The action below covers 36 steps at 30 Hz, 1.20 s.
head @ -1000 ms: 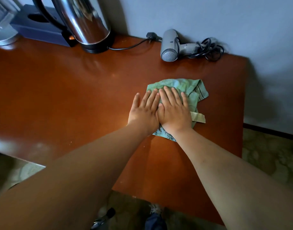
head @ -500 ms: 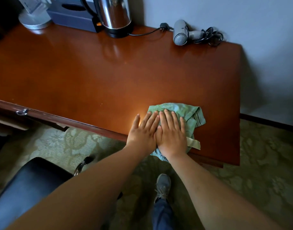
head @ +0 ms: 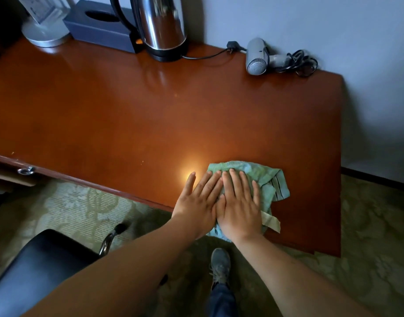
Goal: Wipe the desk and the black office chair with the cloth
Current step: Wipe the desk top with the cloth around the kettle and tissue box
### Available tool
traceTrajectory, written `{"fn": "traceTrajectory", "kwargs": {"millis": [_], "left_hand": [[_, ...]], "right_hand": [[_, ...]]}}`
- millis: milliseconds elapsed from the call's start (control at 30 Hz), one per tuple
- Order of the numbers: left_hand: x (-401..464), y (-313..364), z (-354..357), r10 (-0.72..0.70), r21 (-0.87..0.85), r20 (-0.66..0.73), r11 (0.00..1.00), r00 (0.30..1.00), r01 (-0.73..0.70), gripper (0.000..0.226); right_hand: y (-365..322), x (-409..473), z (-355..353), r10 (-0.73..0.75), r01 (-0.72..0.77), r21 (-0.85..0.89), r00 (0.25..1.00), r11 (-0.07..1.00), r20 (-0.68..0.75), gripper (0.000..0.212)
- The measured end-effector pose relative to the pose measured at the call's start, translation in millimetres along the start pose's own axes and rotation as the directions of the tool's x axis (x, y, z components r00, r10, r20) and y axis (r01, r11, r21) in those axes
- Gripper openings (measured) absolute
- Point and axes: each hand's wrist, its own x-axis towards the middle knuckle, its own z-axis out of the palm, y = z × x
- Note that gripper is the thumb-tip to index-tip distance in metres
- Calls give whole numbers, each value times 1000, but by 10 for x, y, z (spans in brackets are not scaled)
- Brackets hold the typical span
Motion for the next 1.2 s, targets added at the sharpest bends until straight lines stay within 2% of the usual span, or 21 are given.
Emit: {"fn": "traceTrajectory", "kwargs": {"millis": [167, 300, 567, 933, 1200], "left_hand": [[738, -359, -327, -152, -32, 9, 988, 988, 153, 61], [1453, -821, -515, -248, -37, 5, 968, 969, 248, 63], [2267, -1326, -818, -392, -76, 25, 917, 920, 392, 63], [2267, -1345, -833, -400, -16, -9, 916, 916, 400, 64], [1530, -1047, -518, -345, -3, -9, 938, 938, 345, 63]], "right_hand": [[73, 1070, -82, -134, 135, 30, 991, 990, -28, 59], [37, 2047, -53, -148, 154, 60, 985, 986, -93, 57], [17, 3247, -113, -293, 314, 78, 935, 946, -202, 54], [-15, 3246, -64, -293, 310, 75, 939, 948, -179, 55], [-174, 2311, 2, -226, 242, 111, 963, 964, -145, 58]]}}
